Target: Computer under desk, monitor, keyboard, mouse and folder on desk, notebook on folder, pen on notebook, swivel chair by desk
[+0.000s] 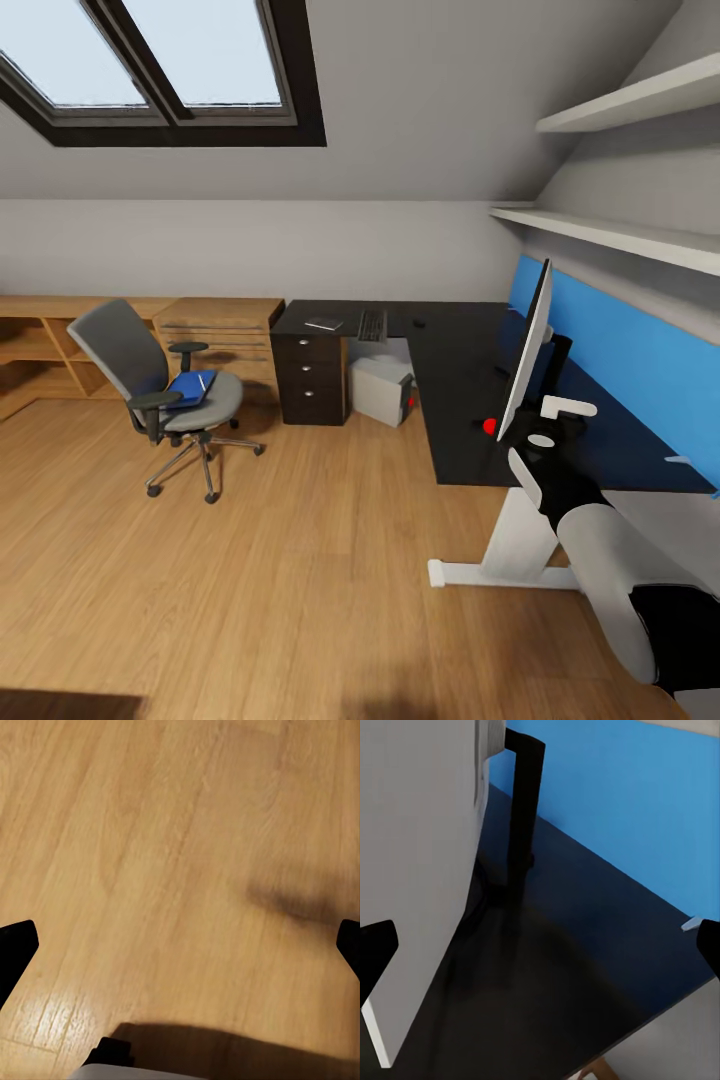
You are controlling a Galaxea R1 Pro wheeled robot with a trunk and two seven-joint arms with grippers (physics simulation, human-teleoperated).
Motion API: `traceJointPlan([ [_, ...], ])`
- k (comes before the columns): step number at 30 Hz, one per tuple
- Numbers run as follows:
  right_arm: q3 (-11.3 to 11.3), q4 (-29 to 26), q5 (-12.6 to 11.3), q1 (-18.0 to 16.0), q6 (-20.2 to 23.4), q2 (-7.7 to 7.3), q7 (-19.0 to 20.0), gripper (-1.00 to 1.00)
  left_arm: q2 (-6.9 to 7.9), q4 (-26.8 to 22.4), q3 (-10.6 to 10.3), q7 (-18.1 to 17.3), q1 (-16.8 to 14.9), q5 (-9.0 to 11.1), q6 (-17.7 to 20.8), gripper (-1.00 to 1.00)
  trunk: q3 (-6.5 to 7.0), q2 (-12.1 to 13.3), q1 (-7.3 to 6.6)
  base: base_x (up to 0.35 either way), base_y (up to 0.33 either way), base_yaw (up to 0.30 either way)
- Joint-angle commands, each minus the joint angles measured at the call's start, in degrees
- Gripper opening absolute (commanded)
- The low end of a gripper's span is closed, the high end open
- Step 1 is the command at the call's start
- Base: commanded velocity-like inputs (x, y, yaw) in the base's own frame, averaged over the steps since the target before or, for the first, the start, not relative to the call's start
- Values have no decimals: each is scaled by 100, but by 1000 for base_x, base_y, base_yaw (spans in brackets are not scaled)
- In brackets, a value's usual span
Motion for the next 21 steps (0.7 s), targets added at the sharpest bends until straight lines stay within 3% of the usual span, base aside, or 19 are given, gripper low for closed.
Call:
traceJointPlan([
  [1, 35, -6, -55, -3, 9, -5, -31, 100, 3, 2, -49, 42, -3, 33, -22, 100, -6, -4, 0, -3, -2, 0],
  [7, 47, -6, -61, -3, -54, 2, -26, 100, 3, 3, -49, 41, -4, 39, -22, 100, -6, -4, 0, -1, 65, 0],
  [15, 59, -17, -62, -3, -125, 22, -24, 100, 9, 3, -49, 43, -2, 41, -22, 100, -6, -4, 0, 1, 264, 0],
  [21, 65, -18, -63, -3, -131, 25, -24, 100, 10, 3, -49, 45, -4, 41, -22, 100, -6, -4, 0, 132, 253, 0],
])
